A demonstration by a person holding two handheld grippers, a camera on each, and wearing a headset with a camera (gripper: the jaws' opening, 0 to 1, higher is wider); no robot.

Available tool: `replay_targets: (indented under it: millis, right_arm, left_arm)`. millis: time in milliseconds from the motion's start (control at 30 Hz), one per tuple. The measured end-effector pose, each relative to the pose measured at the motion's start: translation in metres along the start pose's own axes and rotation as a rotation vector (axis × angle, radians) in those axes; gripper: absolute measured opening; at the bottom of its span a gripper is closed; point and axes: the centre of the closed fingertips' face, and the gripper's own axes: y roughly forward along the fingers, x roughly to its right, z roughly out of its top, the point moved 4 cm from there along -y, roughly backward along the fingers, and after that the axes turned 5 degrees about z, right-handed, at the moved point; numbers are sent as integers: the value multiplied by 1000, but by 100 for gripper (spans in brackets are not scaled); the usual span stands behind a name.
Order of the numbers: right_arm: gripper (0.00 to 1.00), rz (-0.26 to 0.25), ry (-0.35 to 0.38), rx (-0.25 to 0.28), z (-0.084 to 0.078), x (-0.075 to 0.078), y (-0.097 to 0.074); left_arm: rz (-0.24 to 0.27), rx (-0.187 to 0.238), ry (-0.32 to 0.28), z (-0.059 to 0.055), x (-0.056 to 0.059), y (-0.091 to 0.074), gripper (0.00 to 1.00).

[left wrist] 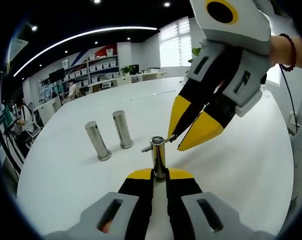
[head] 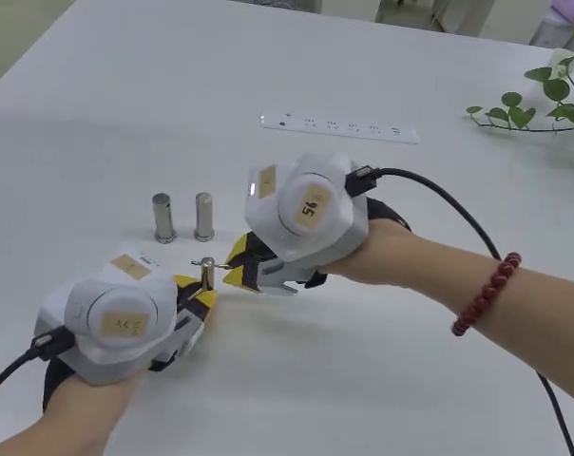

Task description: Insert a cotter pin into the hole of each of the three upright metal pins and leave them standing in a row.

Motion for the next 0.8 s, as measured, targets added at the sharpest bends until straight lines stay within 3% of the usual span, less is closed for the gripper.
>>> replay_targets:
  millis: [267, 800]
  right_arm:
    - [5, -25, 18, 25, 2, 5, -3]
    - [5, -22, 10, 32, 8, 3, 1]
  left_arm:
    - [5, -2, -4, -1, 0, 1, 7]
    - [8, -2, -2, 0, 1, 1, 7]
